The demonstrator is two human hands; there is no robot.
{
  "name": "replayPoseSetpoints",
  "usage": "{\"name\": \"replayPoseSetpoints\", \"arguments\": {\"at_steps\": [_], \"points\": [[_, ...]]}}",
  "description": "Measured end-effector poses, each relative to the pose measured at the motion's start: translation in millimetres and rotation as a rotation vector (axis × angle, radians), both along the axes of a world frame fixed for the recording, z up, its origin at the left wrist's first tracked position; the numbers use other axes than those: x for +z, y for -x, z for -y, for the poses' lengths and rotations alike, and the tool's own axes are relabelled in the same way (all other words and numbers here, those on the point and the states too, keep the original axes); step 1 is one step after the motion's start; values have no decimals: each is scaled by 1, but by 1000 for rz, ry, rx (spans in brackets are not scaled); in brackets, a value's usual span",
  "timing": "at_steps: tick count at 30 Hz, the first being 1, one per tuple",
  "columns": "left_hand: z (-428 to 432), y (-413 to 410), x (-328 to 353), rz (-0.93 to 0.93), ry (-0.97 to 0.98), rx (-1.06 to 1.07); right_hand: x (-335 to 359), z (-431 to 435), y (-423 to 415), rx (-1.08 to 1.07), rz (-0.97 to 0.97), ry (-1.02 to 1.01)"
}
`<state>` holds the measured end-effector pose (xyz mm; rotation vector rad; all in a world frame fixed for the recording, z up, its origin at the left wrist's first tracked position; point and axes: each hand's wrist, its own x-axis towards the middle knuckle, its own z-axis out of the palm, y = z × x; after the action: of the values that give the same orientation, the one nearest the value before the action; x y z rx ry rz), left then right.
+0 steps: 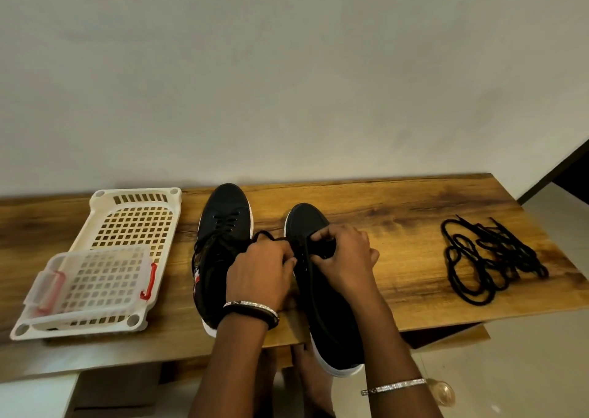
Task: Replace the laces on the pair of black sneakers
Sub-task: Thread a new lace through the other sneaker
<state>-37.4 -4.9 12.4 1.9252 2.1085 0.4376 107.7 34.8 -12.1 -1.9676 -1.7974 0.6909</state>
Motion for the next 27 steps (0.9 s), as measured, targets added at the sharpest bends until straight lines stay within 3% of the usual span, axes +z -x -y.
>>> {"name": "replayPoseSetpoints", "arguments": {"at_steps": [2,4,9,12,13,14,15,18,20,24,27], "points": [[-2,-2,-6,81,-32,-16,1,0,-1,-12,10,7],[-6,-2,-8,300,-87,13,0,0,-2,-30,-8,12],[-8,4,8,1017,-139,205,-6,-3,-7,-92,-190,37],[-9,6,16,1599,-124,314,-9,-3,-10,-87,-251,38],[-8,7,17,1706,-138,355,-9,-3,-10,-89,-266,33],[-8,8,17,1697,-166,384,-10,-3,-10,-90,-278,31],[-7,9,15,1576,-197,390,-10,-3,-10,-90,-285,34],[-4,10,4,927,-290,284,-11,-3,-8,-76,-297,42],[-3,8,-1,631,-254,178,-12,-3,-7,-77,-308,26],[-3,0,-6,188,-57,30,-14,-2,-5,-105,-345,13],[-4,-11,-4,42,-52,38,-14,-2,-7,-149,-426,28]]}}
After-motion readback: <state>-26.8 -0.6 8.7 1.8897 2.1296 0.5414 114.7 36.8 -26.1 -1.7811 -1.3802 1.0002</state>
